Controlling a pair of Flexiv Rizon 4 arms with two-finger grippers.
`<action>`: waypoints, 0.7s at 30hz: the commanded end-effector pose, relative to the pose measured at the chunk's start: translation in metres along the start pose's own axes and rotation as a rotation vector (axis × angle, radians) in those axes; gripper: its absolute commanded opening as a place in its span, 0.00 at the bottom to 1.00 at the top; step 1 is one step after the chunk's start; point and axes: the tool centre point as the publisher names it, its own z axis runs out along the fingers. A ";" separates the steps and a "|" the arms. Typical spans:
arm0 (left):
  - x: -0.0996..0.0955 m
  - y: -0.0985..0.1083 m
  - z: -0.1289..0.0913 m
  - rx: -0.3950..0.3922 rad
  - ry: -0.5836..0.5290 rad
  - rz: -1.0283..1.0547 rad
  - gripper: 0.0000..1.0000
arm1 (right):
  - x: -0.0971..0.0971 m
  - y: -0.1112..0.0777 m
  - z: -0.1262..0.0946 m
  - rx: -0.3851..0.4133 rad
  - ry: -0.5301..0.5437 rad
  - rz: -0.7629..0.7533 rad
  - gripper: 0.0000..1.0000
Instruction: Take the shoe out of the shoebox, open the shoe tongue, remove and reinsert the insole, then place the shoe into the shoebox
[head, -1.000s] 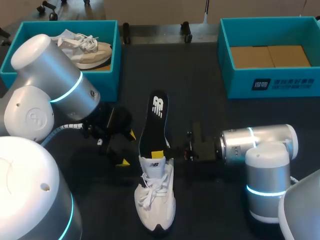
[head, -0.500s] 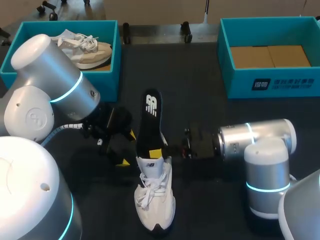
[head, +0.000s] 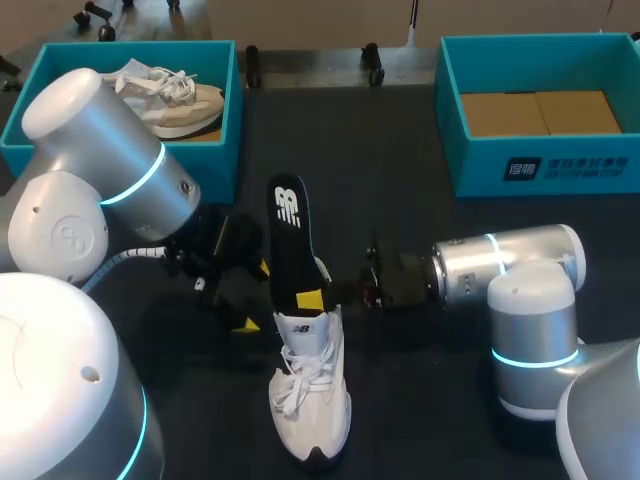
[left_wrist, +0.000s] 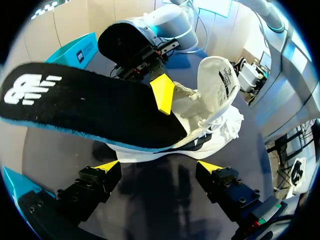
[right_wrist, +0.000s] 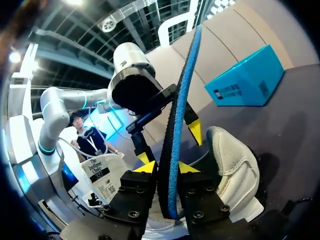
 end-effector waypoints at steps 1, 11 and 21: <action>0.002 0.001 -0.001 0.002 -0.003 0.002 1.00 | -0.006 0.000 0.000 0.001 0.008 0.002 0.25; 0.002 0.001 -0.001 0.002 -0.003 0.002 1.00 | -0.002 -0.004 0.000 -0.007 -0.010 0.013 0.00; 0.002 0.001 -0.001 0.002 -0.003 0.002 1.00 | 0.002 -0.023 0.003 0.001 -0.119 0.084 0.00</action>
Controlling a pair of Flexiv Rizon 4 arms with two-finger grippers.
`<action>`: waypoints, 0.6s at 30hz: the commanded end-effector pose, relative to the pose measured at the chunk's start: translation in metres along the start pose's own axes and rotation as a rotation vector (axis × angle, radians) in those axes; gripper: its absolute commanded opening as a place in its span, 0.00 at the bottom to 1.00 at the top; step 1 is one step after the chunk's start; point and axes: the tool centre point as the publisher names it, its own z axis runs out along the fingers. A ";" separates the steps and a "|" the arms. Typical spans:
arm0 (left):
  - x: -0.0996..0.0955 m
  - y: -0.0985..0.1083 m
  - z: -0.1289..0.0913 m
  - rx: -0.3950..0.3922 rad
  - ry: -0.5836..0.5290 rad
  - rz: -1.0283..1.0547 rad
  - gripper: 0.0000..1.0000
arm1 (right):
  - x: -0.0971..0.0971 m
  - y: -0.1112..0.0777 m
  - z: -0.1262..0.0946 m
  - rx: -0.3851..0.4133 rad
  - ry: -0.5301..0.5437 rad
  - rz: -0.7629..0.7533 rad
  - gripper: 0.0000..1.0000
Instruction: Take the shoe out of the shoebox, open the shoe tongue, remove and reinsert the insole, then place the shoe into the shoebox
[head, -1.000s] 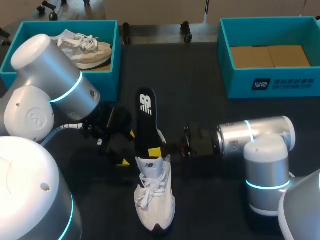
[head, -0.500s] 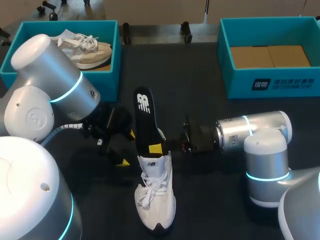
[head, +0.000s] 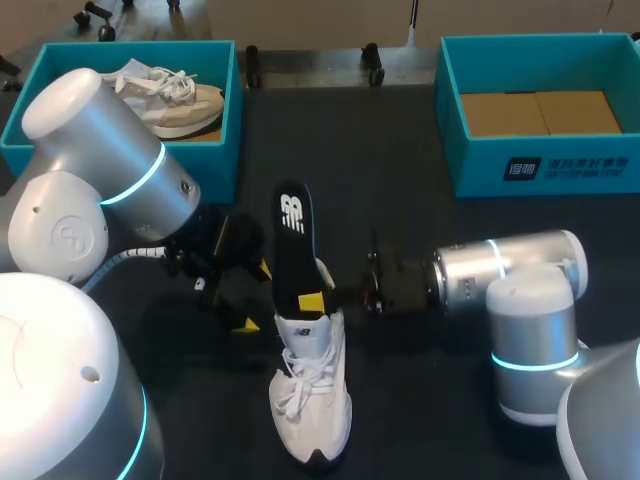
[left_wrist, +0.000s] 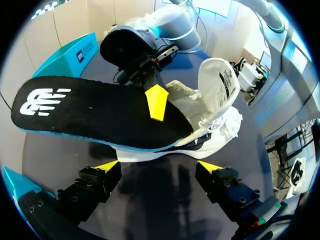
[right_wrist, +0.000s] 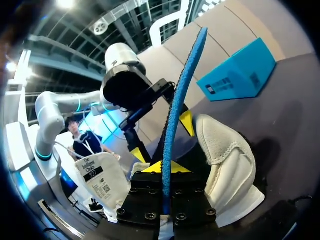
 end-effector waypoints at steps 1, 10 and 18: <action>0.002 0.001 -0.001 0.002 -0.003 0.002 1.00 | 0.008 -0.012 0.004 -0.007 -0.068 0.017 0.00; 0.002 0.001 -0.001 0.002 -0.003 0.002 1.00 | 0.013 -0.015 0.002 -0.025 -0.097 0.001 0.00; 0.002 0.001 -0.001 0.002 -0.003 0.002 1.00 | 0.013 -0.005 -0.001 -0.019 -0.053 -0.035 0.40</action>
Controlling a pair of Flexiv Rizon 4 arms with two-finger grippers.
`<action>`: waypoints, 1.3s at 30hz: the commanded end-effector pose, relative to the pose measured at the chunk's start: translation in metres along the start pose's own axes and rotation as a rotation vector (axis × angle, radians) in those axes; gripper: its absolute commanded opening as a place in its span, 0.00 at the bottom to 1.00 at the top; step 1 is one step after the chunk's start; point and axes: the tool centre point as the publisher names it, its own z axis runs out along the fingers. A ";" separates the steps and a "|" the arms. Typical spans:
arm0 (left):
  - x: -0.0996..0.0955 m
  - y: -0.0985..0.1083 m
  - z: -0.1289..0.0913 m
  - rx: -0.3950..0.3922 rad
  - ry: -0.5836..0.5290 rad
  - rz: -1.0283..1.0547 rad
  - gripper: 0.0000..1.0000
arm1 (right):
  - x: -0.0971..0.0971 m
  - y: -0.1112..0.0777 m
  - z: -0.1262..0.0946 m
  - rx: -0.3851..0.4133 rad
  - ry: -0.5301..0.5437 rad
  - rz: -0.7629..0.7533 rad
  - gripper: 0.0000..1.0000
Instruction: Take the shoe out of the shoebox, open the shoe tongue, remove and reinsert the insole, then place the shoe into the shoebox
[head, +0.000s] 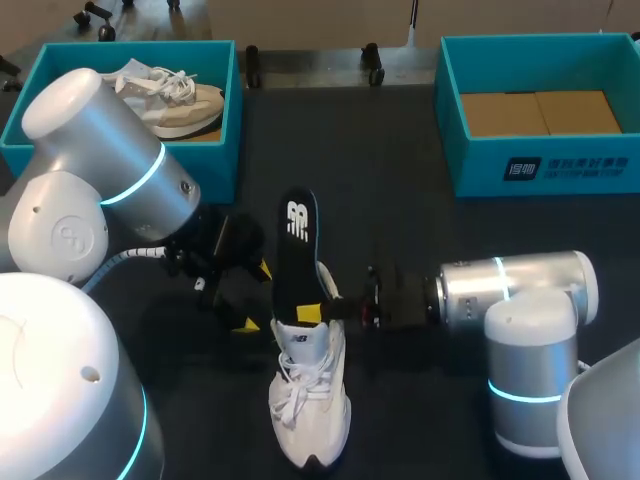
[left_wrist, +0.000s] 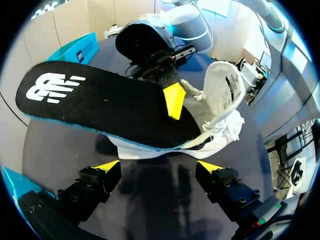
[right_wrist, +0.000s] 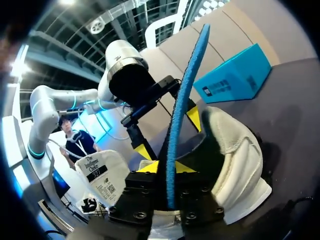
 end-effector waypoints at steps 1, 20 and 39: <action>0.002 0.001 -0.001 0.002 -0.003 0.002 1.00 | -0.003 0.003 -0.004 0.011 0.017 -0.005 0.40; 0.002 0.001 -0.001 0.002 -0.003 0.002 1.00 | 0.003 0.017 -0.006 0.041 0.034 -0.074 0.40; 0.002 0.001 -0.001 0.002 -0.003 0.002 1.00 | 0.001 0.048 0.005 0.104 0.068 -0.120 0.38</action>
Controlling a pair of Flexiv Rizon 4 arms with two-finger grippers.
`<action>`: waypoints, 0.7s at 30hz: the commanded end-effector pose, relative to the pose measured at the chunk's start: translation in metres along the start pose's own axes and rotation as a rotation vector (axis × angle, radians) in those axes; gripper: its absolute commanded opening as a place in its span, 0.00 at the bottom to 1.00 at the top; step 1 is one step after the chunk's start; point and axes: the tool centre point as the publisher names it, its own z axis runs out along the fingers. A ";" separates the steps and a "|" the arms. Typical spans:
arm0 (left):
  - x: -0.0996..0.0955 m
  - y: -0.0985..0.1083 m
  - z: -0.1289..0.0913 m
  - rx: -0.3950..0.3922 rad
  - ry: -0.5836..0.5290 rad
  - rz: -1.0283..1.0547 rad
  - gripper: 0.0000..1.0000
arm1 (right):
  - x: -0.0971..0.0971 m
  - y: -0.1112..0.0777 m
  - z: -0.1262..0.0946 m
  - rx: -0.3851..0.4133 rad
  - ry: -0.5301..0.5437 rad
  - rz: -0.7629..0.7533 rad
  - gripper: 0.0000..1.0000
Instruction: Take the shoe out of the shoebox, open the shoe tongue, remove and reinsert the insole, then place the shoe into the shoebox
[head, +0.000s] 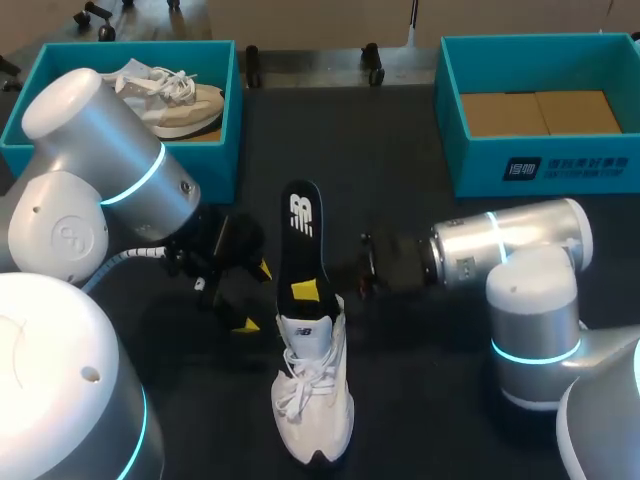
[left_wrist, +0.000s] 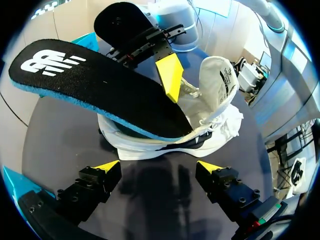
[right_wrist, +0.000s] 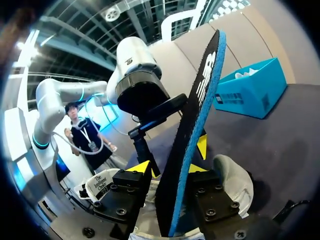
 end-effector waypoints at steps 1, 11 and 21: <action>0.002 0.001 -0.001 0.002 -0.003 0.002 1.00 | -0.005 0.008 0.005 0.031 0.011 0.001 0.37; 0.002 0.001 -0.001 0.002 -0.003 0.002 1.00 | -0.013 0.010 0.008 -0.003 0.002 0.039 0.00; 0.002 0.001 -0.001 0.002 -0.003 0.002 1.00 | -0.007 0.000 0.008 0.004 -0.088 0.074 0.00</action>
